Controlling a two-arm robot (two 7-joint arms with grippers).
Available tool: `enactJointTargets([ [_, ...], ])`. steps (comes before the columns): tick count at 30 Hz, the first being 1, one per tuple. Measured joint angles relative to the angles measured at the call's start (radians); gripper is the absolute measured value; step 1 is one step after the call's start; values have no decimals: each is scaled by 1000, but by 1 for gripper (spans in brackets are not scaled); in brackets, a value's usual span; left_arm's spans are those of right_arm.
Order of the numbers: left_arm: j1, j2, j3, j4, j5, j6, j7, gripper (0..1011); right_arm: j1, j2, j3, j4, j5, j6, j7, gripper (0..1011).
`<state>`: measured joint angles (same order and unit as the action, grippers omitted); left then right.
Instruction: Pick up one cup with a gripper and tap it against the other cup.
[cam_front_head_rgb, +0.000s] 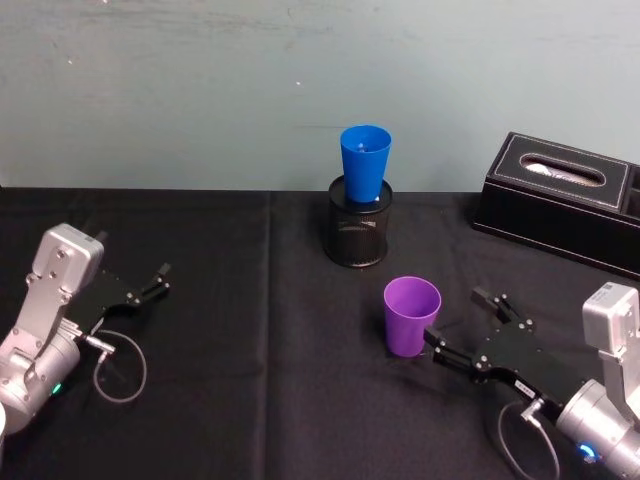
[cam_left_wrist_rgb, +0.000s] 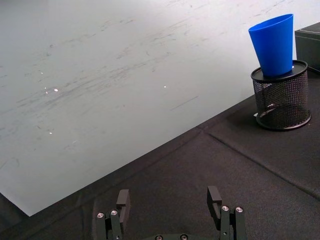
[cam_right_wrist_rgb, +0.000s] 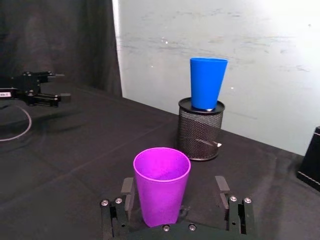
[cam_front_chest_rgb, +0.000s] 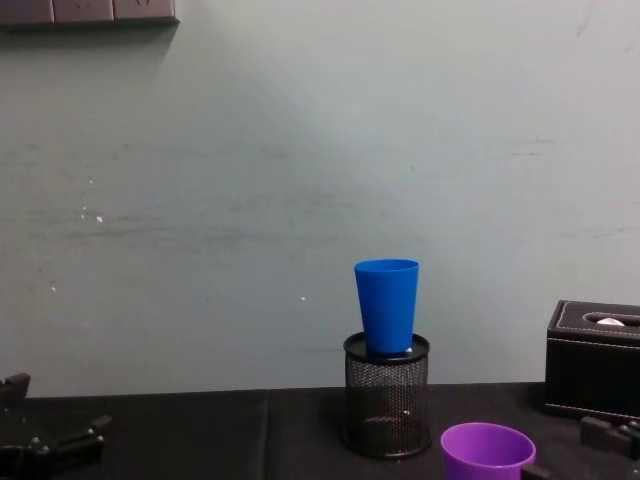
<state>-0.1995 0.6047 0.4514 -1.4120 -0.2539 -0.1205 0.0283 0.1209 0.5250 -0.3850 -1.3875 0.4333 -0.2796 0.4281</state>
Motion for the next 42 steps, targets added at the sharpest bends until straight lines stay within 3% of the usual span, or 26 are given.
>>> enactJointTargets([
  [18, 0, 0, 0, 0, 0, 0, 0, 1011, 28, -48, 15, 69, 22, 10, 103, 1003],
  [42, 0, 0, 0, 0, 0, 0, 0, 1011, 110, -117, 22, 183, -25, 26, 163, 1003],
])
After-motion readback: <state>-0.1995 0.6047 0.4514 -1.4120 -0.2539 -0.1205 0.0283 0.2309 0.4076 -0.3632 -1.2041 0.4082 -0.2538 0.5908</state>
